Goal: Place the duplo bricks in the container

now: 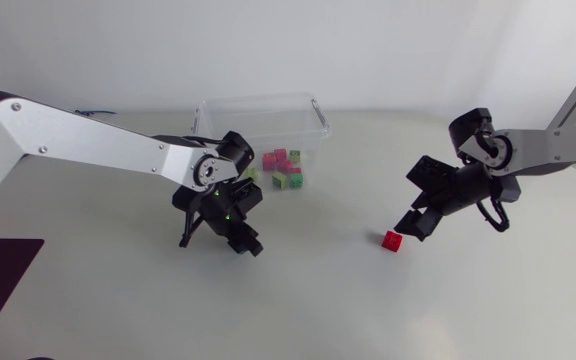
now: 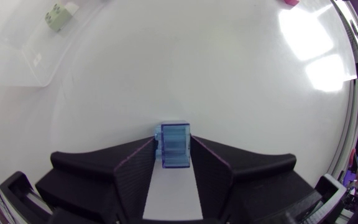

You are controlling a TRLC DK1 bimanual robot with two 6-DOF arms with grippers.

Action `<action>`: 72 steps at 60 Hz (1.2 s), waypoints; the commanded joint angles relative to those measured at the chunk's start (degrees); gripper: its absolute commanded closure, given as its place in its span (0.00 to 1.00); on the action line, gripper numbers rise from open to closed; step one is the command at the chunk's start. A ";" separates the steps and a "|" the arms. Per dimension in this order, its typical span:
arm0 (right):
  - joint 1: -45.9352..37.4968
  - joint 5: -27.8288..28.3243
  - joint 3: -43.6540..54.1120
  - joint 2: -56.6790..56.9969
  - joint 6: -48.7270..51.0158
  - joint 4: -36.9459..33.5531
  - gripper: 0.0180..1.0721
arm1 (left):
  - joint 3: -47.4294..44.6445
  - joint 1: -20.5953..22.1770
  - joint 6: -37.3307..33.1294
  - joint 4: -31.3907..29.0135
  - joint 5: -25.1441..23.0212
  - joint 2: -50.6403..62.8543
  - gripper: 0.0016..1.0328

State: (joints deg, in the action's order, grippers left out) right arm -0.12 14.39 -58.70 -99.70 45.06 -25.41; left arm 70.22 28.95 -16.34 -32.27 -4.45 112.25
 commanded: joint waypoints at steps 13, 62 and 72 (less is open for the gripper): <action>0.12 2.04 -1.16 -2.60 6.62 -4.83 0.08 | -0.52 0.05 0.25 -0.25 -0.47 -9.41 0.71; 3.37 1.60 2.89 -1.73 6.27 -3.42 0.08 | -2.36 2.08 -7.66 -3.24 -0.47 -6.34 0.19; 4.16 1.16 2.71 -1.11 5.92 -3.60 0.08 | -1.57 1.46 -9.41 -3.06 -0.56 -3.00 0.19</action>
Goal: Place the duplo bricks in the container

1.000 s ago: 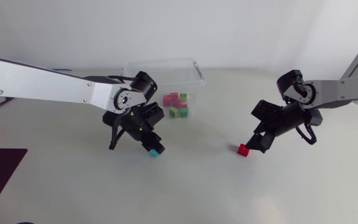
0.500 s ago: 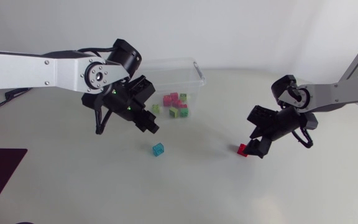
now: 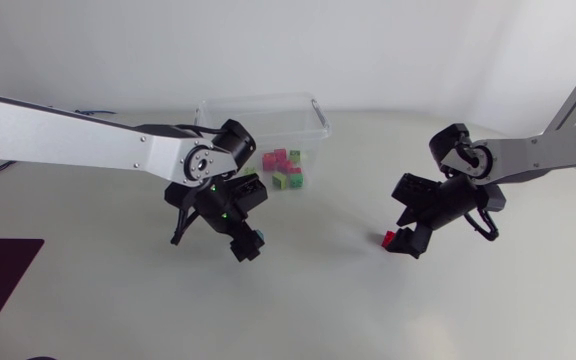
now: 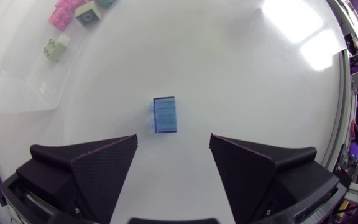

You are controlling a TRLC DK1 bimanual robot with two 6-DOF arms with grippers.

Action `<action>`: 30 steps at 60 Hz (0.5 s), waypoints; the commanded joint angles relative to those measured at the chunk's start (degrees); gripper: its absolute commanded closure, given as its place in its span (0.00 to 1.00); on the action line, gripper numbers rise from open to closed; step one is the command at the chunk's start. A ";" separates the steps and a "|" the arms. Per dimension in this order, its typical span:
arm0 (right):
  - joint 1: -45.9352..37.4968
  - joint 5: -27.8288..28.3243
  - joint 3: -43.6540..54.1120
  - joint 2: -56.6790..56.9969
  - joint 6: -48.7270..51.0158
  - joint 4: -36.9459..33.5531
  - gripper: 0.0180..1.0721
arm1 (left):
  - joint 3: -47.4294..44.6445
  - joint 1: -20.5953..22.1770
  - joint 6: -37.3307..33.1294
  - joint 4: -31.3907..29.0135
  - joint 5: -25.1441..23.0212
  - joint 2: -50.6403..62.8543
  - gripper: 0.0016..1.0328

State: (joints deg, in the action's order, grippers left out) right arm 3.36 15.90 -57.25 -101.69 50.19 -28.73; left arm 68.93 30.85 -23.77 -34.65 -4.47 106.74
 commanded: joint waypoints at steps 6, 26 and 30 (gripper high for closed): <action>1.30 -0.96 1.44 0.97 0.34 -0.27 0.08 | 0.68 -0.53 -2.25 -0.59 -0.54 4.62 0.19; 1.83 -4.21 2.15 -0.18 0.61 1.31 0.09 | 1.83 -0.53 -2.95 3.10 -0.80 7.26 0.21; 1.65 -4.39 2.06 -1.23 0.96 1.48 0.14 | 2.27 -0.35 -3.04 3.45 -0.89 7.96 0.39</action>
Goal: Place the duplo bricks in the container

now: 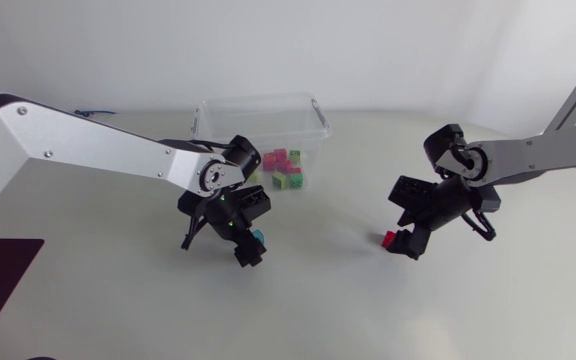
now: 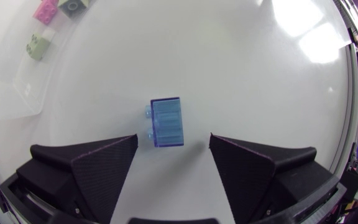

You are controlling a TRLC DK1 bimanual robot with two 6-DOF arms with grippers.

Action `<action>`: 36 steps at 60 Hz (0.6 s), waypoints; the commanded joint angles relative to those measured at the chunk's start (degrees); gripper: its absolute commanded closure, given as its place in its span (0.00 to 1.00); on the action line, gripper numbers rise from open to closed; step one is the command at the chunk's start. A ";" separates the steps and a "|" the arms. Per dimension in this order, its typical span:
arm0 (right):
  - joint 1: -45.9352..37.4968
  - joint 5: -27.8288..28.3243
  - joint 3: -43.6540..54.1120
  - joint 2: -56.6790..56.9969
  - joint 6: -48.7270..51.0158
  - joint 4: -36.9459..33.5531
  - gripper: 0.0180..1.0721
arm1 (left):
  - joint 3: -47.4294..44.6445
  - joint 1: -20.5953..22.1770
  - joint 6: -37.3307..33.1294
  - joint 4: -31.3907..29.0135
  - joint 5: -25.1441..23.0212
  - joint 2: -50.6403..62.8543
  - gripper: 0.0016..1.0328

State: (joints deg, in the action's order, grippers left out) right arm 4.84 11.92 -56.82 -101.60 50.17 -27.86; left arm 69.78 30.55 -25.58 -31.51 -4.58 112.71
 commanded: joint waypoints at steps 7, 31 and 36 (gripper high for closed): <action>0.34 -2.17 2.06 -3.25 1.59 1.84 0.33 | 1.50 0.13 -1.31 1.01 -1.57 2.26 0.65; 0.70 -2.78 1.97 0.97 1.33 -0.44 0.76 | 0.09 1.01 -1.75 2.59 -2.19 -1.26 0.73; 1.57 -2.69 1.09 4.31 0.72 -2.73 0.76 | -0.08 0.83 -1.49 2.59 -2.19 -3.46 0.73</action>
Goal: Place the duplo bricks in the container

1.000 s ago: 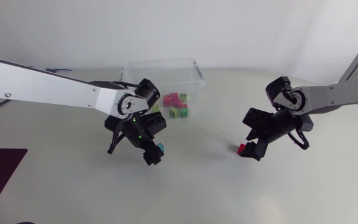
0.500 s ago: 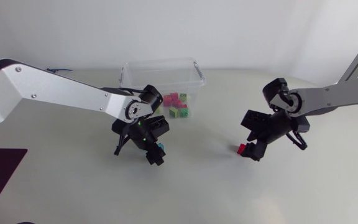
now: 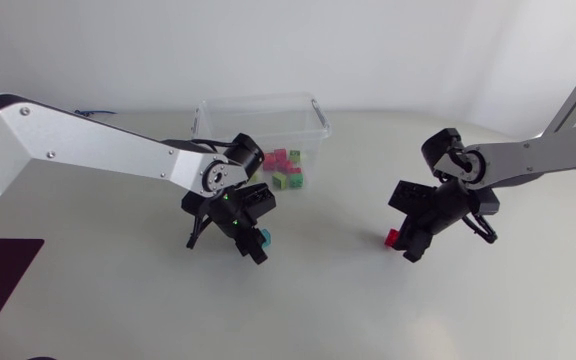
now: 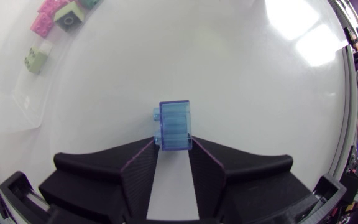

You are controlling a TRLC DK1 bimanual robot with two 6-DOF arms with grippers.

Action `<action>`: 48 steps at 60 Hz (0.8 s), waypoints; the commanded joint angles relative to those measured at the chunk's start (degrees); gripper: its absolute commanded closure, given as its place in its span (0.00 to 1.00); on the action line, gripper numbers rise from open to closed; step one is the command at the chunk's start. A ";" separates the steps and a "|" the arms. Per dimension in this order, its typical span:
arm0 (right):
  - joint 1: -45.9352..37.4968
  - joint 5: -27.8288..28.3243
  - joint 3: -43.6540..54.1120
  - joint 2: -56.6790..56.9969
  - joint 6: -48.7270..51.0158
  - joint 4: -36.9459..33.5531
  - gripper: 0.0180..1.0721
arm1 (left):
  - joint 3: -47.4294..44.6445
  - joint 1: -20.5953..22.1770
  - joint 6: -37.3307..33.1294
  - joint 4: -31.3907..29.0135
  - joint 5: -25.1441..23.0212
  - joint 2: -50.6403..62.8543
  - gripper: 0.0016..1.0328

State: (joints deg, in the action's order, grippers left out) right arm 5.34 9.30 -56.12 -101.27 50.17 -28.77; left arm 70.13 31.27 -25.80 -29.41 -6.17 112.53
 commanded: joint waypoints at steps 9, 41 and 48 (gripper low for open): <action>2.83 0.02 -1.98 8.90 -1.66 -5.41 0.76 | -0.78 -0.50 -1.09 0.32 -0.59 -7.76 0.73; 7.84 1.42 -7.16 17.34 -6.58 -12.53 0.76 | -8.96 -3.58 -3.73 -2.50 -0.86 -7.59 0.73; 9.60 1.51 -10.77 18.57 -8.25 -15.26 0.76 | -9.22 -3.49 -3.90 -2.50 -0.86 -5.74 0.73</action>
State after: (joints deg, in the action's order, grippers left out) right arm 13.72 10.46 -63.94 -84.16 43.51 -42.50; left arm 61.89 27.90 -28.38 -31.62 -6.61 105.30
